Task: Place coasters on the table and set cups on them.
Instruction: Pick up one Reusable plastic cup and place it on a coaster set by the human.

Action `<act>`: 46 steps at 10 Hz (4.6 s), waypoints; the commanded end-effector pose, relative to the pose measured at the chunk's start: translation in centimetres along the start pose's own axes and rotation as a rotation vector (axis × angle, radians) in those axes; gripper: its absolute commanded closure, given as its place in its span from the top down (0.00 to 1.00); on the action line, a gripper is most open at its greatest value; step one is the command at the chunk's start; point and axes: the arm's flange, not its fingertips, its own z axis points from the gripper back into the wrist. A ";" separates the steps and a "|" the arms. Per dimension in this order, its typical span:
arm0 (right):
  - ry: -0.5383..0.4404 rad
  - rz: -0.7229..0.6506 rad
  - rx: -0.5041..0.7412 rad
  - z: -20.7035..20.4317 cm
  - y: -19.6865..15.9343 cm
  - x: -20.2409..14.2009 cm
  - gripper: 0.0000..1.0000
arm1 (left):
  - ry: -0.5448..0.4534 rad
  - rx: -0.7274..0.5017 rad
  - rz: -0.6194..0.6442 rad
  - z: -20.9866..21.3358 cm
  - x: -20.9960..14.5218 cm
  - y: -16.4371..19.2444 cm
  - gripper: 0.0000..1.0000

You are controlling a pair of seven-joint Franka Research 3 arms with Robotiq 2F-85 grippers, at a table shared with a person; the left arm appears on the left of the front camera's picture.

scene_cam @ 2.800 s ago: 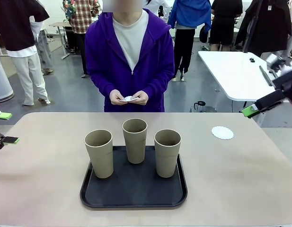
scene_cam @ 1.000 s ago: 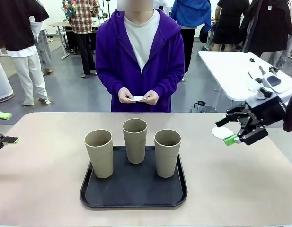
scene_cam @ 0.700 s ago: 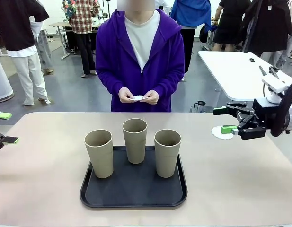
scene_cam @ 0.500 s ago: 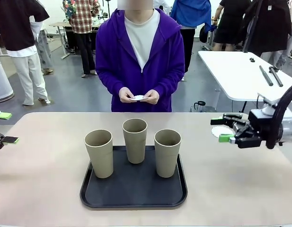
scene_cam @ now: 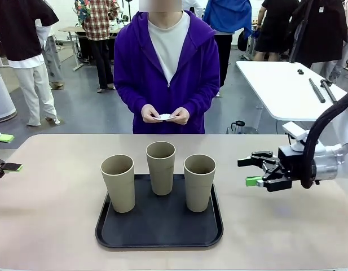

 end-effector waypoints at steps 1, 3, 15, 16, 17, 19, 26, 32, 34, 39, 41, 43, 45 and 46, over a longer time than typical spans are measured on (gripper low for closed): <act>0.012 -0.024 -0.032 -2.0 -1.3 -1.3 1.00 | -0.002 -0.013 -0.012 0.1 -0.1 -0.1 1.00; 0.078 -0.066 -0.043 -2.8 -1.5 -1.3 1.00 | -0.002 -0.013 -0.012 0.1 -0.1 -0.1 1.00; 0.027 0.065 -0.033 -6.5 -2.8 -3.0 1.00 | -0.002 -0.013 -0.012 0.1 -0.1 -0.1 1.00; 0.026 0.053 -0.017 -7.1 -3.0 -3.3 1.00 | -0.002 -0.013 -0.012 0.1 -0.1 -0.1 1.00; 0.025 0.045 -0.004 -7.6 -3.1 -3.5 1.00 | -0.002 -0.013 -0.012 0.1 -0.1 -0.1 1.00; 0.017 0.046 0.011 -8.5 -3.4 -3.9 1.00 | -0.002 -0.013 -0.012 0.1 -0.1 -0.1 1.00; 0.035 0.044 0.094 -11.8 -3.4 -4.9 1.00 | -0.002 -0.013 -0.012 0.1 -0.1 -0.1 1.00; -0.032 0.083 0.126 -13.7 -4.4 -5.4 0.94 | -0.002 -0.013 -0.012 0.1 -0.1 -0.1 1.00; -0.020 0.087 0.129 -13.3 -4.5 -5.4 0.35 | -0.002 -0.013 -0.012 0.1 -0.1 -0.1 1.00; -0.034 0.013 0.020 -10.9 -2.1 -0.6 0.23 | -0.002 -0.013 -0.012 0.1 -0.1 -0.1 1.00; -0.020 -0.029 -0.019 -8.8 0.6 5.3 0.23 | -0.002 -0.013 -0.012 0.1 -0.1 -0.1 1.00; 0.023 -0.023 -0.040 -7.9 2.9 10.7 0.23 | -0.002 -0.013 -0.012 0.1 -0.1 -0.1 1.00; 0.011 0.008 -0.072 -7.4 3.7 13.5 0.23 | -0.002 -0.013 -0.012 0.1 -0.1 -0.1 1.00; 0.028 0.021 -0.061 -7.2 3.7 13.3 0.23 | -0.002 -0.013 -0.012 0.1 -0.1 -0.1 1.00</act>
